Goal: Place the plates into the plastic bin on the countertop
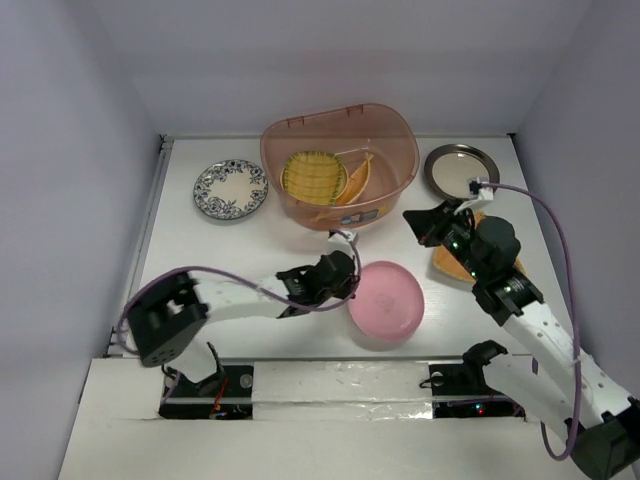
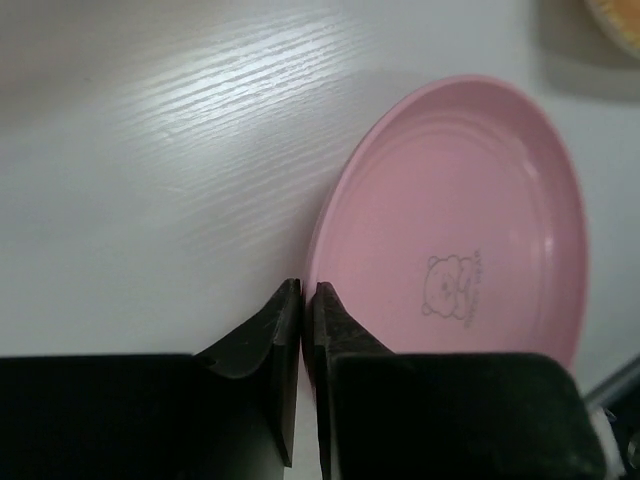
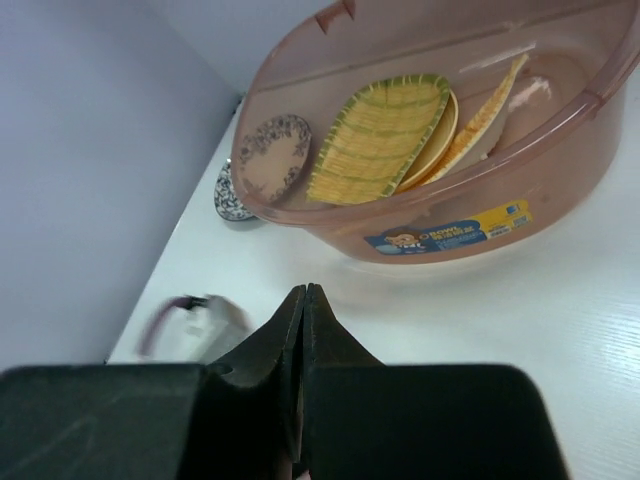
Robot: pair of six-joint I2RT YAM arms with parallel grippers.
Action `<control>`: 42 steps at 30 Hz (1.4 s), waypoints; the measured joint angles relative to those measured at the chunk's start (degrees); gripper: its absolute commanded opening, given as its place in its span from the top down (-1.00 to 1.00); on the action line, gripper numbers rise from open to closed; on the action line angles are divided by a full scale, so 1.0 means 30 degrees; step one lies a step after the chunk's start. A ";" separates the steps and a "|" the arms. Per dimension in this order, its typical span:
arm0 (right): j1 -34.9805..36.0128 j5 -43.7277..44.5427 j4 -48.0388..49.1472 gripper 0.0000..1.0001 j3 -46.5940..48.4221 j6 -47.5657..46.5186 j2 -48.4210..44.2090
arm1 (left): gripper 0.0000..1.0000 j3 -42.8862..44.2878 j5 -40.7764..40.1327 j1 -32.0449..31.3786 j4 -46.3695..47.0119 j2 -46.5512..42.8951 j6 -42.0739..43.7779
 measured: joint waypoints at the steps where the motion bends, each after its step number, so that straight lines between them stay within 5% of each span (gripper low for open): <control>1: 0.0000 0.0146 -0.0182 1.00 0.0000 -0.0007 -0.0525 | 1.00 -0.0291 -0.0080 0.0000 -0.0670 -0.1362 0.0087; 8: 0.0000 0.1151 -0.1180 1.00 0.0007 -0.0168 -0.3191 | 1.00 0.0080 -0.1486 0.0022 -0.2892 -1.0324 0.0342; 14: 0.0000 0.2171 -0.2310 1.00 0.0007 -0.0321 -0.4160 | 1.00 0.2470 -0.2732 0.1246 -0.3803 -1.2109 0.1413; 19: 0.0000 0.2586 -0.2965 0.99 0.0007 -0.0444 -0.4386 | 1.00 0.4794 -0.2659 0.5042 -0.3534 -1.0003 0.2616; 26: 0.0000 0.3213 -0.3912 0.96 0.0007 -0.0517 -0.5246 | 1.00 0.9063 -0.1246 0.9071 -0.3410 -0.3053 0.3606; 33: 0.0000 0.3322 -0.3963 0.92 0.0007 -0.0583 -0.5574 | 1.00 1.4345 0.0393 1.0688 -0.4656 0.3810 0.4065; 41: 0.0000 0.3191 -0.3942 0.88 -0.0437 -0.0590 -0.5625 | 1.00 1.6582 0.0619 1.1191 -0.6309 0.6900 0.4299; 42: 0.0000 0.3191 -0.3956 0.88 -0.0532 -0.0590 -0.5625 | 0.83 1.6881 0.0576 1.1198 -0.6433 0.7220 0.4342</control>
